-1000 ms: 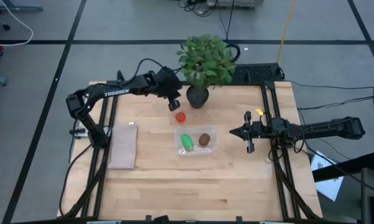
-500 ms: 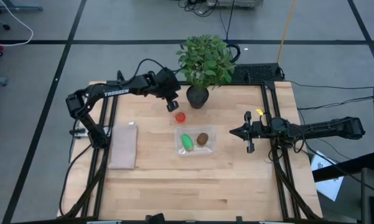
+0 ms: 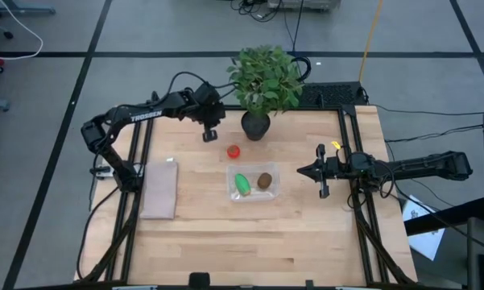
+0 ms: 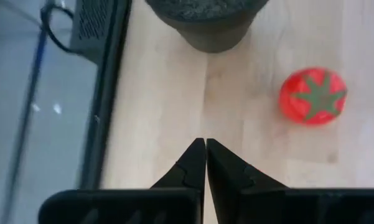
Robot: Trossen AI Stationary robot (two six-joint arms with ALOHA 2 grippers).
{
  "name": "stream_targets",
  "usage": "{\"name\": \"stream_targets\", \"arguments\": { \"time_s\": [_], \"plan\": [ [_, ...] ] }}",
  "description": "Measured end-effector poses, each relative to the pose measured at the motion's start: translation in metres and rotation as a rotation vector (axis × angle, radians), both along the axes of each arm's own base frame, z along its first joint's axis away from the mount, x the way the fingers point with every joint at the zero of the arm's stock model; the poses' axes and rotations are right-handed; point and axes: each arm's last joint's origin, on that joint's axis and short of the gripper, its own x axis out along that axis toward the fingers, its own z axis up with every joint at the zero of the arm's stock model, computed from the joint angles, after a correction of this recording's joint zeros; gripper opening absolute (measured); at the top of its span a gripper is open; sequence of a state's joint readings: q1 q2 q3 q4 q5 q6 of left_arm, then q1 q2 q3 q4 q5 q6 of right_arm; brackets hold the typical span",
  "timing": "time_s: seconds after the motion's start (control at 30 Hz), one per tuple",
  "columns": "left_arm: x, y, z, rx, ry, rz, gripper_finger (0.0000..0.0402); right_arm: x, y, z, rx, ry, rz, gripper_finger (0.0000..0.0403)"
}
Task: Pick and placing Produce into tupperware
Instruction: Put the red tomato into the transparent bin
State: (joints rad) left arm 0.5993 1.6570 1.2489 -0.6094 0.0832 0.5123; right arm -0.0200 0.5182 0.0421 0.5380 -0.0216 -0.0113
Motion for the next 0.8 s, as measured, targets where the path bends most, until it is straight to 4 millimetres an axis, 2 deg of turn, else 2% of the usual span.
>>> {"name": "stream_targets", "arguments": {
  "time_s": [0.2, 0.37, 0.6, 0.8],
  "plan": [
    [-0.001, -0.008, 0.001, 0.109, 0.045, -0.253, 0.0019, 0.000, 0.000, -0.001, 0.000, 0.006, 0.000, 0.0000],
    [0.001, -0.018, -0.003, 0.124, 0.074, -0.485, 0.0019, 0.000, 0.000, -0.001, 0.000, 0.006, 0.000, 0.0000],
    [0.006, -0.041, -0.005, 0.112, 0.089, -0.739, 0.0019, 0.000, 0.000, -0.001, -0.001, 0.006, 0.000, 0.0000],
    [0.019, -0.071, -0.011, 0.206, 0.152, -0.995, 0.0020, 0.000, 0.000, -0.001, -0.003, 0.006, 0.000, 0.0000]
  ]
}}
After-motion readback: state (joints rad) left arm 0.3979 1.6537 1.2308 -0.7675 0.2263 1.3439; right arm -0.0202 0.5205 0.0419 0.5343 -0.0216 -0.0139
